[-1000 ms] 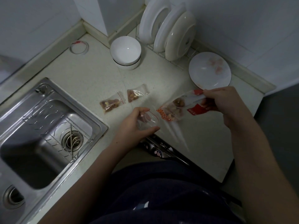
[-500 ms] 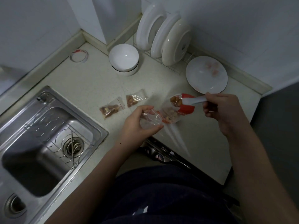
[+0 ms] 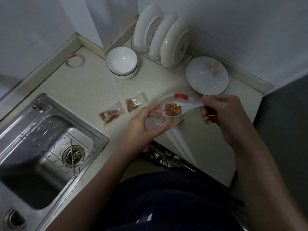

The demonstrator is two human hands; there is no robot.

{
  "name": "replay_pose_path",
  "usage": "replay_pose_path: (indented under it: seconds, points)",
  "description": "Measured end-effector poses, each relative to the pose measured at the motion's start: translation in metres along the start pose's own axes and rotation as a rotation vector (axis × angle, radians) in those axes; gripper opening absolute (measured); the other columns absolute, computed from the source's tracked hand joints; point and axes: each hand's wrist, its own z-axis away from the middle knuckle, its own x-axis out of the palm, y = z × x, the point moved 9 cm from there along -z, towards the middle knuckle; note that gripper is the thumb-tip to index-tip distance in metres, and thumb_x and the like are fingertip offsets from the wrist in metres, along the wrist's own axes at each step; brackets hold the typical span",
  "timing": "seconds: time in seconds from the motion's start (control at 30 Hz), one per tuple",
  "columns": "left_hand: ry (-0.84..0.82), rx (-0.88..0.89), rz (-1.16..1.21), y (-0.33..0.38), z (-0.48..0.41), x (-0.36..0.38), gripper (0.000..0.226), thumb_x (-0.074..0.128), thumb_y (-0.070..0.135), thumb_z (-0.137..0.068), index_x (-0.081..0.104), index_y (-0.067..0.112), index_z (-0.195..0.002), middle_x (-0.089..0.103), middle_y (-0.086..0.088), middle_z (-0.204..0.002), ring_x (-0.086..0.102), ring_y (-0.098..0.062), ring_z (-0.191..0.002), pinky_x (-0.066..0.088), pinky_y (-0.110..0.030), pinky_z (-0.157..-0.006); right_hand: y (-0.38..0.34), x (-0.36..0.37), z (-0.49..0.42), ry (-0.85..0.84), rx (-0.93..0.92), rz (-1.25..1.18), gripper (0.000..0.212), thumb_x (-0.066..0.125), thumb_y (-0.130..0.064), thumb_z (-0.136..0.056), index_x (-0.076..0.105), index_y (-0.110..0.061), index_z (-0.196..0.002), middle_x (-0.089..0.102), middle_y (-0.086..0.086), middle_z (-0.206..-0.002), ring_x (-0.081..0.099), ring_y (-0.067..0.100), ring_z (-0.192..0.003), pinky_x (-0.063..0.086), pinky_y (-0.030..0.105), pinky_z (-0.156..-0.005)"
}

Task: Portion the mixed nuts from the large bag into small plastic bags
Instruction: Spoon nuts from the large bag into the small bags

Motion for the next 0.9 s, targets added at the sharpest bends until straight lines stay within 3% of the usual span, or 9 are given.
replay_pose_path:
  seconds: [0.13,0.2,0.27,0.33,0.47,0.57,0.67,0.77,0.9]
  points:
    - [-0.002,0.049,-0.033,0.009,-0.001,0.002,0.065,0.081,0.035,-0.076,0.055,0.023,-0.135,0.060,0.014,-0.127,0.053,0.006,-0.115,0.042,-0.015,-0.097,-0.012,0.018,0.010,-0.004,-0.089,0.216,0.028,0.054,-0.010,-0.093,0.070,-0.003,-0.071,0.054,0.007,-0.053,0.047,0.016,-0.047,0.038,0.026,-0.043]
    - [0.007,0.059,-0.027,0.010,0.000,0.002,0.064,0.081,0.033,-0.076,0.056,0.022,-0.134,0.061,0.013,-0.125,0.055,0.003,-0.115,0.045,-0.020,-0.099,-0.019,0.028,0.014,-0.031,-0.173,0.358,0.033,0.055,-0.015,-0.093,0.069,-0.024,-0.064,0.056,-0.001,-0.052,0.050,0.012,-0.047,0.042,0.028,-0.047]
    - [0.016,0.053,0.002,0.010,0.000,0.001,0.063,0.081,0.032,-0.077,0.056,0.022,-0.134,0.062,0.013,-0.122,0.056,0.003,-0.114,0.048,-0.025,-0.099,-0.025,0.040,0.019,-0.102,-0.250,0.448,0.029,0.057,-0.016,-0.093,0.071,-0.033,-0.074,0.056,-0.013,-0.052,0.051,0.006,-0.050,0.043,0.028,-0.053]
    - [0.021,0.043,0.037,0.009,-0.001,0.001,0.063,0.080,0.029,-0.078,0.055,0.021,-0.135,0.063,0.013,-0.121,0.058,0.002,-0.112,0.050,-0.029,-0.098,-0.027,0.048,0.022,-0.160,-0.301,0.478,0.020,0.057,-0.011,-0.092,0.075,-0.020,-0.093,0.058,-0.019,-0.056,0.052,0.003,-0.054,0.043,0.027,-0.058]
    - [0.027,-0.021,0.213,0.002,-0.001,0.002,0.062,0.075,0.026,-0.084,0.051,0.018,-0.141,0.065,0.008,-0.123,0.063,-0.005,-0.112,0.054,-0.039,-0.097,-0.027,0.049,0.024,-0.174,-0.329,0.410,0.022,0.057,-0.006,-0.092,0.073,-0.018,-0.100,0.059,-0.017,-0.059,0.055,0.002,-0.057,0.041,0.018,-0.060]
    - [0.005,-0.036,0.258,0.000,-0.001,0.006,0.056,0.071,0.026,-0.088,0.051,0.023,-0.140,0.067,0.012,-0.121,0.063,-0.001,-0.110,0.055,-0.031,-0.094,-0.025,0.046,0.023,-0.141,-0.307,0.347,0.021,0.057,-0.006,-0.093,0.072,-0.015,-0.103,0.058,-0.010,-0.061,0.054,0.002,-0.057,0.042,0.017,-0.060]
    - [-0.025,-0.034,0.229,0.001,-0.002,0.011,0.041,0.070,0.025,-0.088,0.056,0.037,-0.124,0.068,0.019,-0.113,0.065,0.001,-0.104,0.056,-0.024,-0.086,-0.025,0.043,0.021,-0.107,-0.301,0.338,0.020,0.056,-0.008,-0.093,0.072,-0.015,-0.103,0.058,-0.004,-0.062,0.052,0.005,-0.057,0.043,0.022,-0.059]
    - [-0.028,-0.057,0.219,-0.005,-0.003,0.013,0.043,0.072,0.029,-0.086,0.058,0.017,-0.125,0.069,0.004,-0.112,0.068,-0.008,-0.101,0.058,-0.038,-0.088,-0.025,0.042,0.021,-0.101,-0.295,0.339,0.020,0.055,-0.008,-0.094,0.072,-0.016,-0.102,0.058,-0.003,-0.062,0.052,0.006,-0.057,0.043,0.022,-0.057]
    - [-0.033,-0.097,0.235,-0.009,-0.004,0.014,0.040,0.072,0.031,-0.085,0.058,0.017,-0.120,0.070,0.004,-0.108,0.069,-0.009,-0.097,0.060,-0.040,-0.083,-0.026,0.038,0.020,-0.050,-0.316,0.379,0.019,0.055,-0.010,-0.094,0.073,-0.016,-0.099,0.059,-0.008,-0.061,0.054,0.005,-0.056,0.043,0.020,-0.057]
